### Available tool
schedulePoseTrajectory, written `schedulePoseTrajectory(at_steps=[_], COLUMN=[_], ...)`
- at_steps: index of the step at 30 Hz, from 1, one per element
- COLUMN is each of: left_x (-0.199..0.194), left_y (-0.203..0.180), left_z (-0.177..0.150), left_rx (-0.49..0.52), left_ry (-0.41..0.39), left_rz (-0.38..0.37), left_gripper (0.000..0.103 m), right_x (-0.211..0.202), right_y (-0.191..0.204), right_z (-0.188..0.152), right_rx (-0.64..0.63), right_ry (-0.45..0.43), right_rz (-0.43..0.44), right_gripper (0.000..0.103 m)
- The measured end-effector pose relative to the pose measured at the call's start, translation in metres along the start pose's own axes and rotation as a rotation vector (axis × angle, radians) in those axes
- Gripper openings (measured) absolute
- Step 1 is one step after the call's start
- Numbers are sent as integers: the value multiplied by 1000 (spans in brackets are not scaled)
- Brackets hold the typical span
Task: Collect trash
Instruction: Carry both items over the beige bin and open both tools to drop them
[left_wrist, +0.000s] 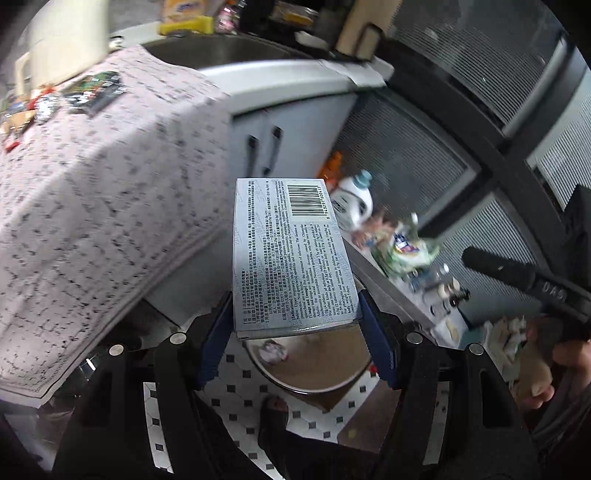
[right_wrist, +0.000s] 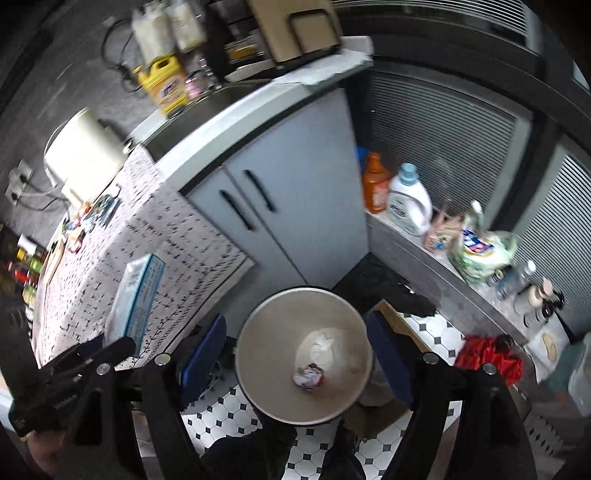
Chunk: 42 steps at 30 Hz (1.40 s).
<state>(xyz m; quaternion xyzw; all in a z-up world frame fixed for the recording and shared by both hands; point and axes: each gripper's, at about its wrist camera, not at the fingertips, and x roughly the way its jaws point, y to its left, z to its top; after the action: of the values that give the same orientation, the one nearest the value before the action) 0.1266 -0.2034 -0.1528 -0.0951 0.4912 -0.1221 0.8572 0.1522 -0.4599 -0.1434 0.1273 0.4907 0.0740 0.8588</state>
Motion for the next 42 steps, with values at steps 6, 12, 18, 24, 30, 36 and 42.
schedulePoseTrajectory(at_steps=[6,12,18,24,30,36,42], left_x=[26,34,15,-21,-58,-101,-136], left_y=[-29,-42,-26,5,38,77,112], left_z=[-6,-5,0,4,2,-7,-18], left_rx=[38,38,13,-51,-115,-222,-312], left_ry=[52,49,19,-45,-107,-192,-263], left_rz=[-41,-33,22,100,188,261,325], left_gripper=[67,90,93,95,95,96,96], right_x=[-12,-16,-12,-4,6,12,11], right_y=[-32,-50,-42,-9,35,86,135], right_z=[-11,-21,-19,-7,3,10,18], right_rx=[32,48,28,-31,-120,-210,-293], right_ry=[0,9,10,-4,-1,-1,-24], right_rz=[-32,-35,-2,40,115,174,225], right_gripper=[77,78,86,95,95,95,95])
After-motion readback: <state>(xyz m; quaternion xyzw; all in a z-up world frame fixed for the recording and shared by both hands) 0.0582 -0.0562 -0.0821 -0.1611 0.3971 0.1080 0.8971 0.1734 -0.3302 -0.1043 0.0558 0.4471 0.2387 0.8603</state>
